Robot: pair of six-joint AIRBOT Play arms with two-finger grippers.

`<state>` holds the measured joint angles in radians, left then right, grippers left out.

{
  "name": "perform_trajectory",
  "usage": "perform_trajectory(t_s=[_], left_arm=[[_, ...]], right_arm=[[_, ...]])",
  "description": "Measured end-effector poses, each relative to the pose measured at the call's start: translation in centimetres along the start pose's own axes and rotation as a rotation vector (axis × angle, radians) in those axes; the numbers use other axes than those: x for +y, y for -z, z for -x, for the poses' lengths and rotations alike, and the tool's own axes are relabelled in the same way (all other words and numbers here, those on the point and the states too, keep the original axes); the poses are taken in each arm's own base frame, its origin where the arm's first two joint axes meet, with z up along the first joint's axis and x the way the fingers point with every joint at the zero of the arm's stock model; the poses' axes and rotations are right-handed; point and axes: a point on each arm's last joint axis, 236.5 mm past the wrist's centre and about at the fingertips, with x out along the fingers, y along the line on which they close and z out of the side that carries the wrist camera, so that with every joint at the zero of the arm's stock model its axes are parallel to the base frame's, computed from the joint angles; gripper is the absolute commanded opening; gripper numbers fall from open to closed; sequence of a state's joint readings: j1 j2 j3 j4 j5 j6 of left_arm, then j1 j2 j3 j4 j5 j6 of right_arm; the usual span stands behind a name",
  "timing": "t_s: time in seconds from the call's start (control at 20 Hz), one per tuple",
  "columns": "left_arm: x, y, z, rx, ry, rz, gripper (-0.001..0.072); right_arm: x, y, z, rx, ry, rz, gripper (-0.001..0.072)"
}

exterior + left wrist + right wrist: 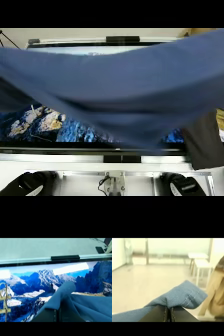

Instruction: Fold the shirts.

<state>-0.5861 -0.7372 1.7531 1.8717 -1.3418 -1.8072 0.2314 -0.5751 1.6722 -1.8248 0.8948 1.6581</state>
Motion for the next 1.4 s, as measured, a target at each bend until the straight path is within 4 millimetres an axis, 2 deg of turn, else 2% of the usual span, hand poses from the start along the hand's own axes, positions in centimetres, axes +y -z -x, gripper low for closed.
perform_trajectory(t_s=[0.1,0.2,0.3,0.4,0.5,0.55,0.65,0.75,0.85,0.95,1.05,1.1,1.15,1.25,1.3,1.4], left_arm=[[0.1,1.2,-0.8,0.03,-0.009,0.006,0.0031],[0.1,2.0,-1.5,0.054,-0.018,0.004,0.0031],[0.0,2.9,-2.5,0.082,-0.026,-0.006,0.0031],[-0.2,4.3,-3.9,0.128,-0.036,-0.023,0.0031],[-0.2,6.8,-6.3,0.208,-0.057,-0.047,0.0031],[-0.1,8.3,-8.0,0.249,-0.073,-0.06,0.0031],[0.4,10.9,-11.7,0.315,-0.11,-0.079,0.0031],[1.7,13.1,-16.1,0.367,-0.157,-0.086,0.0031],[4.0,15.2,-20.7,0.406,-0.214,-0.067,0.0032],[6.6,17.7,-24.8,0.458,-0.275,-0.005,0.0033],[8.4,21.5,-28.2,0.542,-0.301,0.089,0.0035],[8.6,23.4,-29.5,0.587,-0.298,0.138,0.0059],[8.4,25.4,-30.7,0.631,-0.283,0.191,0.0155],[7.4,28.3,-32.1,0.705,-0.24,0.285,0.0567],[6.5,29.1,-32.4,0.738,-0.202,0.323,0.0608],[4.8,28.8,-32.4,0.783,-0.114,0.341,0.0608]], right_arm=[[-0.5,-1.0,-0.7,-0.041,0.03,0.025,0.0067],[-0.7,-0.6,-2.3,-0.031,0.05,0.054,0.0067],[-0.8,1.2,-4.6,0.024,0.073,0.085,0.0067],[-0.6,5.1,-7.5,0.151,0.089,0.113,0.0067],[-0.2,10.8,-10.8,0.329,0.101,0.14,0.0068],[0.1,14.4,-12.4,0.435,0.106,0.157,0.0067],[0.7,22.4,-15.1,0.664,0.113,0.194,0.0067],[1.8,30.8,-16.9,0.885,0.101,0.224,0.0067],[3.4,39.0,-17.5,1.095,0.057,0.249,0.0067],[5.0,46.0,-16.9,1.279,-0.005,0.272,0.0067],[6.2,51.1,-15.6,1.422,-0.056,0.277,0.0067],[6.8,53.0,-15.1,1.47,-0.078,0.274,0.0067],[7.2,54.3,-14.7,1.506,-0.096,0.271,0.0067],[7.8,55.8,-14.3,1.539,-0.119,0.262,0.0067],[8.0,56.2,-14.2,1.549,-0.126,0.258,0.0067],[8.2,56.5,-14.0,1.56,-0.137,0.254,0.0067]])
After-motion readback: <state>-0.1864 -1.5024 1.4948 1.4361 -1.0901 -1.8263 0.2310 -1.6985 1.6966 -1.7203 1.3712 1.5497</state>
